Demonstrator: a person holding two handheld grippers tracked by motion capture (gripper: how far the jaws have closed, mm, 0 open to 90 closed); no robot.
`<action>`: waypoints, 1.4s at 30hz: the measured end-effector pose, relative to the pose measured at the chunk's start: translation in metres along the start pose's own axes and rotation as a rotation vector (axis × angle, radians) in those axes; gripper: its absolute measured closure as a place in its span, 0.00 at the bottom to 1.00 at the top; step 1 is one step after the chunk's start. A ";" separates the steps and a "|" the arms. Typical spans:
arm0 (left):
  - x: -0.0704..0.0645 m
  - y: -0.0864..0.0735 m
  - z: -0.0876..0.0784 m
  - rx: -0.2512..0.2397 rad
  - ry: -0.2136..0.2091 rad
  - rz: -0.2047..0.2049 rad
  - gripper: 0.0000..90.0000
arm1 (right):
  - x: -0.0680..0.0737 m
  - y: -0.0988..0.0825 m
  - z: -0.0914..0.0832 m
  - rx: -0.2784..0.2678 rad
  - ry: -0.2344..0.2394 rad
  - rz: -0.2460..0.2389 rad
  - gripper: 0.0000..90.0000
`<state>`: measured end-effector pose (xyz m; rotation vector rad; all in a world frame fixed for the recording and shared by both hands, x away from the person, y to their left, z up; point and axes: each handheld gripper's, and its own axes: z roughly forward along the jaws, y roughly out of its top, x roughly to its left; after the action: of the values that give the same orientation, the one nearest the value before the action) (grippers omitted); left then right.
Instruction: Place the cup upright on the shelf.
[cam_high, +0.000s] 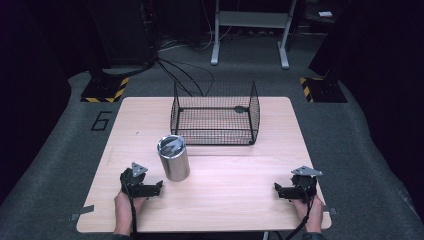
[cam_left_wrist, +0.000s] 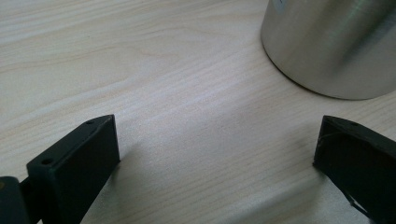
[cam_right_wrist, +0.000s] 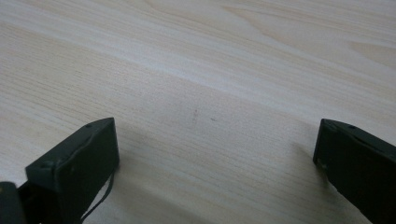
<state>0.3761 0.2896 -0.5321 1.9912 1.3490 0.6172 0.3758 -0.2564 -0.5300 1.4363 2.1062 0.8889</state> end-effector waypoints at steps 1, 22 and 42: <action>0.000 0.000 0.000 0.000 0.000 0.000 0.00 | 0.000 0.000 0.000 0.000 0.000 0.000 0.00; 0.000 0.000 0.000 0.006 -0.007 -0.005 0.00 | 0.000 0.000 0.000 -0.004 -0.001 -0.004 0.00; -0.003 0.007 -0.029 -0.066 -0.070 0.004 0.00 | 0.000 0.000 0.000 -0.009 -0.003 0.004 0.00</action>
<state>0.3598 0.2924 -0.5069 1.9453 1.2667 0.5813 0.3757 -0.2560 -0.5304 1.4367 2.0954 0.8961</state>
